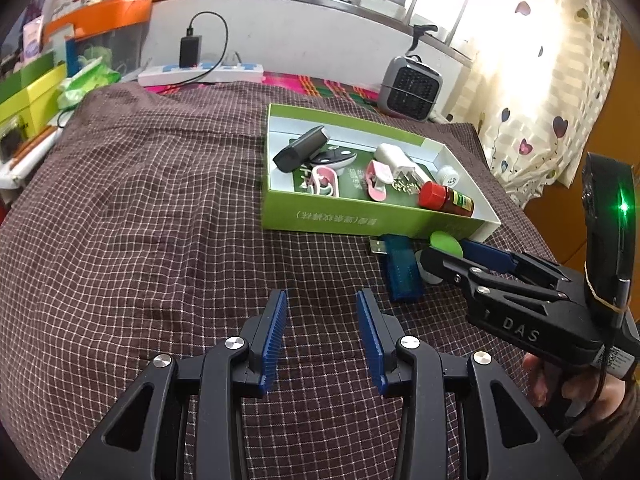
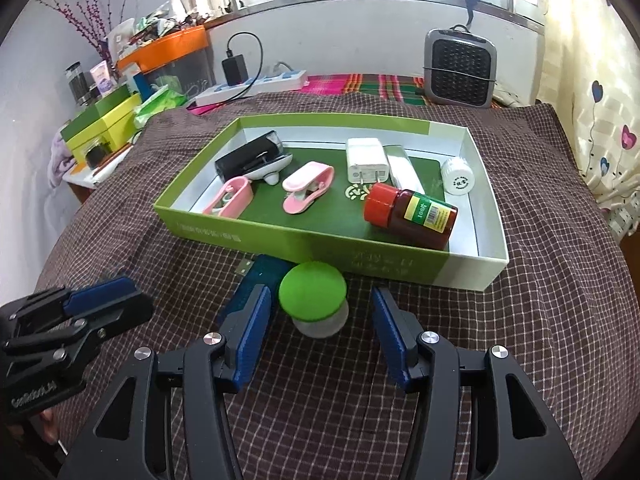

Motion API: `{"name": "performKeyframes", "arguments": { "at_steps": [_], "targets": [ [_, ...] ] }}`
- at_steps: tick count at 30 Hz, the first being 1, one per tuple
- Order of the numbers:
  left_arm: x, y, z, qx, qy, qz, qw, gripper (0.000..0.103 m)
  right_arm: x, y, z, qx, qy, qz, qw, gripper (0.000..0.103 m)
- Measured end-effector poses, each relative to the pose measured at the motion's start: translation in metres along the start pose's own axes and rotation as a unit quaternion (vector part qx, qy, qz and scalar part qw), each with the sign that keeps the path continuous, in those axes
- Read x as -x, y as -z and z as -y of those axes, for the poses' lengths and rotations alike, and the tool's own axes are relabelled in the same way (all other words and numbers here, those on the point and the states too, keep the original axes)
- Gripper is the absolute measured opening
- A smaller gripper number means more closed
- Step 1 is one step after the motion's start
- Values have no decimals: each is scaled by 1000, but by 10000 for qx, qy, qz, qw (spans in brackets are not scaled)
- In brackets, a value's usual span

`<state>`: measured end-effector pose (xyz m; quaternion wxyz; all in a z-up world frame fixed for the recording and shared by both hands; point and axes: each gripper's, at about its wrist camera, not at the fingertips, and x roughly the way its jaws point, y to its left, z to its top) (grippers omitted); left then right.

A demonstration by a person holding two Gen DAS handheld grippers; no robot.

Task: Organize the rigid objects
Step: 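Grasp the green-topped white knob with the right tool, then grasp the blue USB drive with the left tool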

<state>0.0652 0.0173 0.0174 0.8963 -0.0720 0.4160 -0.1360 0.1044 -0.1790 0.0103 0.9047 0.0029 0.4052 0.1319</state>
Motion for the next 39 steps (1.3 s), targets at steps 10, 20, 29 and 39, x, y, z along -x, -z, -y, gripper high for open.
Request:
{"name": "performKeyframes", "arguments": {
  "at_steps": [10, 20, 29, 39],
  "targets": [
    [-6, -1, 0, 2, 28, -68, 10000, 35, -10, -4, 0, 16, 230, -85, 9997, 53],
    [-11, -2, 10, -91, 27, -130, 9999, 35, -4, -3, 0, 21, 59, 72, 10000, 35],
    [-17, -5, 29, -242, 140, -249, 9993, 35, 9, 0, 14, -150, 17, 257, 9996, 35],
    [-32, -10, 56, -435, 127, -375, 9983, 36, 27, 7, 40, -342, 105, 391, 9986, 35]
  ]
}}
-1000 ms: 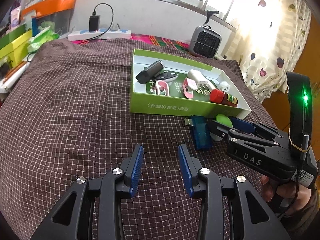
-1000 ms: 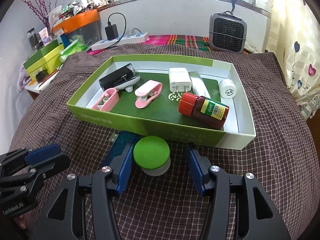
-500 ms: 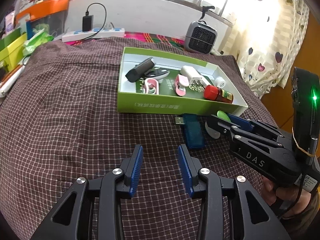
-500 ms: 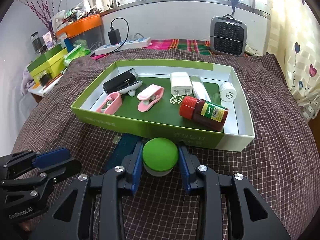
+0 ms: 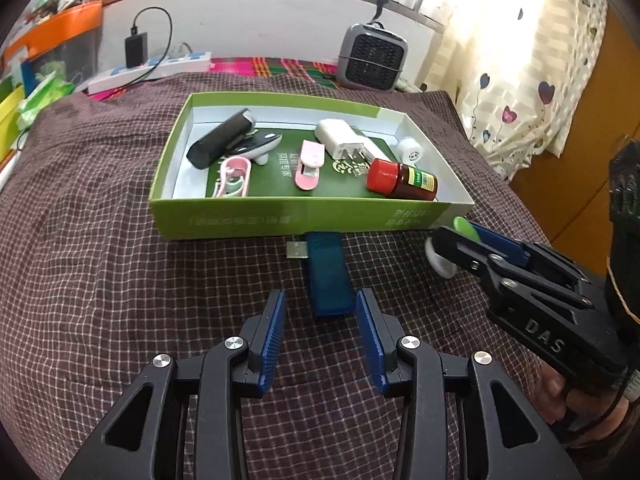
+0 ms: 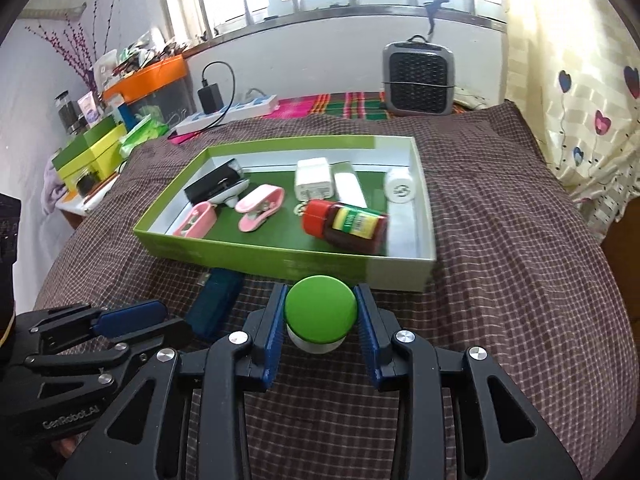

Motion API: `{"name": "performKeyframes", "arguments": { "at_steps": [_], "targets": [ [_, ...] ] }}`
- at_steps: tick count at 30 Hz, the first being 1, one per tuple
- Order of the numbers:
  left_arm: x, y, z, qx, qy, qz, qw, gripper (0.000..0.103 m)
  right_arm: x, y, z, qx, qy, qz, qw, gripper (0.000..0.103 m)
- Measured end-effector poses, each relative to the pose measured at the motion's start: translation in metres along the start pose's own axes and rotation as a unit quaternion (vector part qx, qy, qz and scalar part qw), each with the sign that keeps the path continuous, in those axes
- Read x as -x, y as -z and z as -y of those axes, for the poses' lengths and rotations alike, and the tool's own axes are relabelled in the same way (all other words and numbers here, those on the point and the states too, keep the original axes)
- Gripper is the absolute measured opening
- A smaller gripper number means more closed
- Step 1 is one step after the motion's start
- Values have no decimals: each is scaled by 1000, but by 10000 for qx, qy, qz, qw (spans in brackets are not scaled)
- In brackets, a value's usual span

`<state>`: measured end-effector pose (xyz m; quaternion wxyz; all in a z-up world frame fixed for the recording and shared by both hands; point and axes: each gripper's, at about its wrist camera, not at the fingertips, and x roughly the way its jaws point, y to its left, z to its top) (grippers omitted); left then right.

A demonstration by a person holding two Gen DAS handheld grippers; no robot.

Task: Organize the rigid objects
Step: 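Grasp the blue USB drive with the left tool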

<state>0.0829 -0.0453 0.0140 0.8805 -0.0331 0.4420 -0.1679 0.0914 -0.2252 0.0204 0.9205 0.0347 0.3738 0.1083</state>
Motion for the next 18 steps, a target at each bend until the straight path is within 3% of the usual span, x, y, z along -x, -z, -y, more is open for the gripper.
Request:
{"name": "performKeyframes", "arguments": {
  "at_steps": [18],
  "targets": [
    [-26, -9, 24, -349, -660, 21, 9972, 36, 11, 8, 29, -109, 164, 100, 9998, 35]
  ]
}}
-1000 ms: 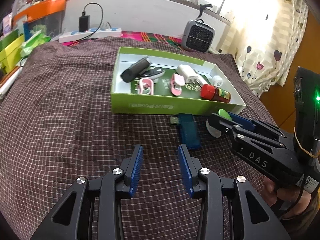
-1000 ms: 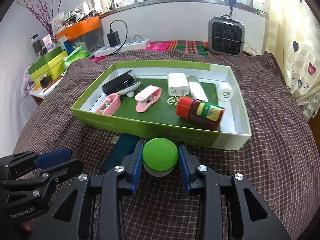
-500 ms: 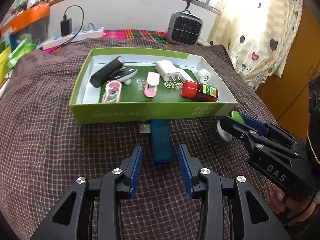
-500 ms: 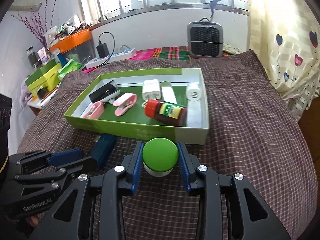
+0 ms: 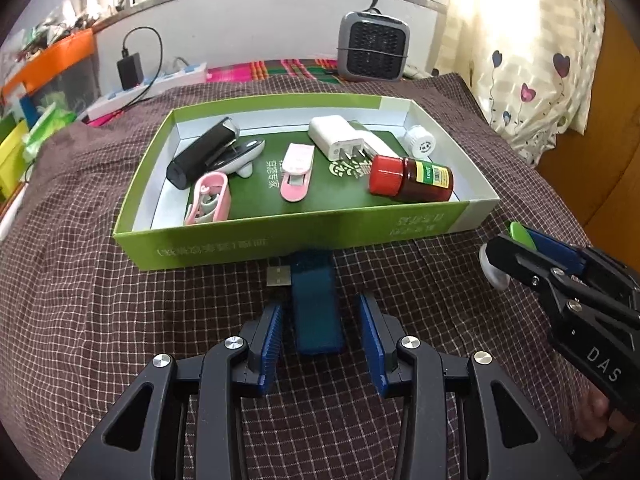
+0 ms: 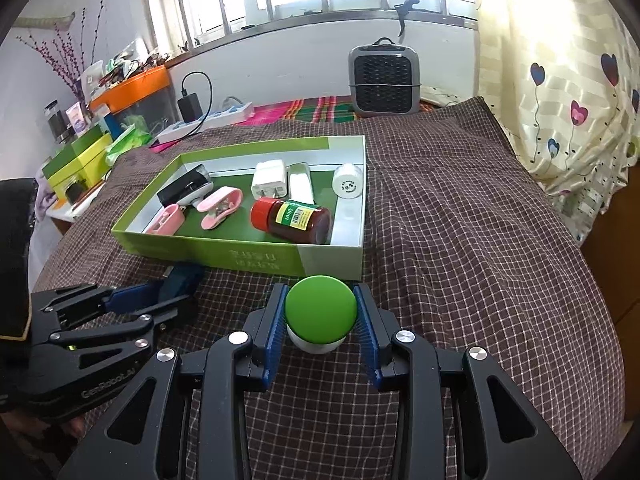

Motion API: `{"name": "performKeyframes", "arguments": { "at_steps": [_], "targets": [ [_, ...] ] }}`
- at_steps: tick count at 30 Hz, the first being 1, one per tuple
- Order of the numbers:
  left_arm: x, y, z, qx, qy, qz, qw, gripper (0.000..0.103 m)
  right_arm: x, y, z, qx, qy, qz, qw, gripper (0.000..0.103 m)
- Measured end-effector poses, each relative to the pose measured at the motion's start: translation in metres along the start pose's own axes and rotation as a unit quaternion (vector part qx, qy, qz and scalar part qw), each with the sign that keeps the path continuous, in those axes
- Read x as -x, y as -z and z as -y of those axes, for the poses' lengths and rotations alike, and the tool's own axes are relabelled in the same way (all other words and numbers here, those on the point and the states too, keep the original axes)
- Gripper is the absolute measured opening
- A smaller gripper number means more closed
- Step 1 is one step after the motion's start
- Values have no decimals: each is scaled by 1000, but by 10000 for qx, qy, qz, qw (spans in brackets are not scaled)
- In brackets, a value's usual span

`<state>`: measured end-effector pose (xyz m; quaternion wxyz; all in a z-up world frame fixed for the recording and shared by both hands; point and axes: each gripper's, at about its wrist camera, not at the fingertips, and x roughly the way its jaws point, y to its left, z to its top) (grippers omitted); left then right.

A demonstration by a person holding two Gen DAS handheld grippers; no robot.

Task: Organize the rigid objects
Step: 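Grasp the blue USB drive with the left tool, then carry the blue USB drive with the left tool while the right tool carries the green knob to the box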

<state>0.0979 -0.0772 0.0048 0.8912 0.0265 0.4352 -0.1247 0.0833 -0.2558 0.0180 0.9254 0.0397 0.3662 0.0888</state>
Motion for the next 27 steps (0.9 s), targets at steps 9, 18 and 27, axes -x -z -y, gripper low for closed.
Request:
{"name": "performKeyframes", "arguments": {
  "at_steps": [9, 18, 27],
  "targets": [
    [-2, -1, 3, -58, -164, 117, 9998, 34, -3, 2, 4, -44, -55, -40, 10000, 35],
    [0, 1, -2, 96, -81, 166, 9998, 21, -4, 2, 4, -21, -48, -59, 10000, 35],
    [2, 3, -4, 199, 37, 192, 9996, 21, -5, 3, 2, 13, 10, -64, 10000, 35]
  ]
}}
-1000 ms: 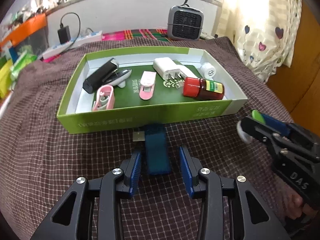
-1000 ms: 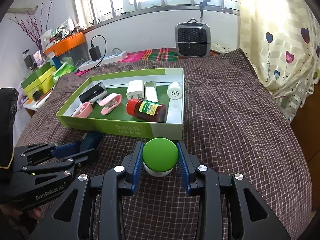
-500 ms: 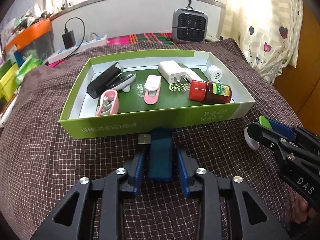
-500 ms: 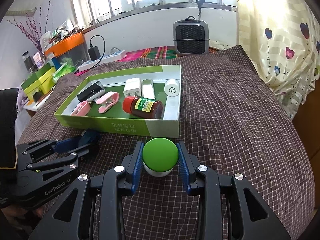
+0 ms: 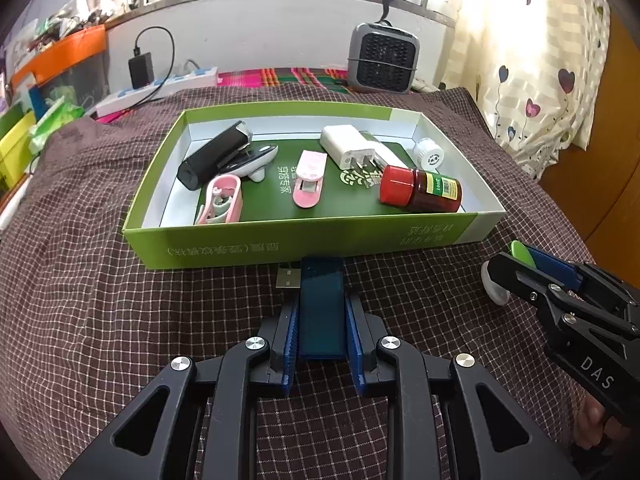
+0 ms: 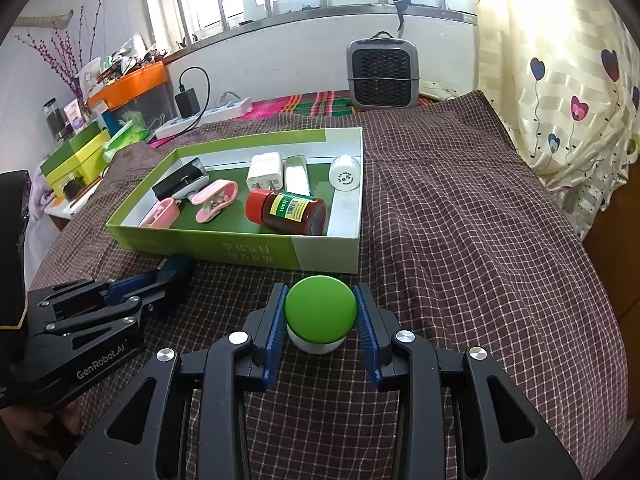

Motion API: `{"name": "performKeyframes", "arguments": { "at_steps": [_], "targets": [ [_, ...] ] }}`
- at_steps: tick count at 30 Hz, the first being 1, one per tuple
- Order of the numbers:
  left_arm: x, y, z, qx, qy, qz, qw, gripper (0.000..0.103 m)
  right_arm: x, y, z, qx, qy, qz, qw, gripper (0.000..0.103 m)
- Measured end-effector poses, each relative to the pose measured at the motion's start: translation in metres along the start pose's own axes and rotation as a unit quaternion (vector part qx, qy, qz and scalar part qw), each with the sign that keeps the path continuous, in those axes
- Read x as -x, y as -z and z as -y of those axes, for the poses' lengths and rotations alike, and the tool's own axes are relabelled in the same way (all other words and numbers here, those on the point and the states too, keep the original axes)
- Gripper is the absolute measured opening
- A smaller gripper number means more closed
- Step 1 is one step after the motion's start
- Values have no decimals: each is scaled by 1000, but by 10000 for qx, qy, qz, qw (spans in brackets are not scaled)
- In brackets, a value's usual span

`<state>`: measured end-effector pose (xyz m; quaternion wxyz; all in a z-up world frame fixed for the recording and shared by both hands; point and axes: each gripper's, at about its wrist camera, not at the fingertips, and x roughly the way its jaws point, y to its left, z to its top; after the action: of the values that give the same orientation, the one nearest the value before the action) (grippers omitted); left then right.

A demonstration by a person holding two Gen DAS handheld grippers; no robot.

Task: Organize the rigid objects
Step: 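Carry the blue USB drive with the left tool while the right tool carries the green knob to the box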

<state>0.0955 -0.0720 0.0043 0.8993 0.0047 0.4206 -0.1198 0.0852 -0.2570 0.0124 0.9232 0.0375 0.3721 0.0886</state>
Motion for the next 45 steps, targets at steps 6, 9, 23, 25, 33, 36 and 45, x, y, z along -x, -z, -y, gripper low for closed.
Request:
{"name": "performKeyframes", "arguments": {
  "at_steps": [6, 9, 23, 25, 33, 36, 45],
  "targets": [
    [1, 0, -1, 16, 21, -14, 10000, 21, 0, 0, -1, 1, 9, -19, 10000, 35],
    [1, 1, -1, 19, 31, -12, 10000, 21, 0, 0, -1, 5, 11, -17, 10000, 35],
    [7, 2, 1, 27, 108, 17, 9999, 21, 3, 2, -5, 49, -30, 1, 10000, 35],
    [9, 2, 1, 21, 116, 32, 9999, 21, 4, 2, -6, 53, -31, 7, 10000, 35],
    [18, 2, 1, 25, 173, 117, 9998, 21, 9, 1, -10, 72, -70, 62, 9999, 35],
    [22, 2, 2, 5, 199, 159, 9997, 21, 12, 0, -12, 82, -85, 86, 9999, 35],
    [38, -2, 3, -19, 258, 351, 9990, 21, 18, -3, -16, 106, -108, 152, 9998, 35]
  ]
}}
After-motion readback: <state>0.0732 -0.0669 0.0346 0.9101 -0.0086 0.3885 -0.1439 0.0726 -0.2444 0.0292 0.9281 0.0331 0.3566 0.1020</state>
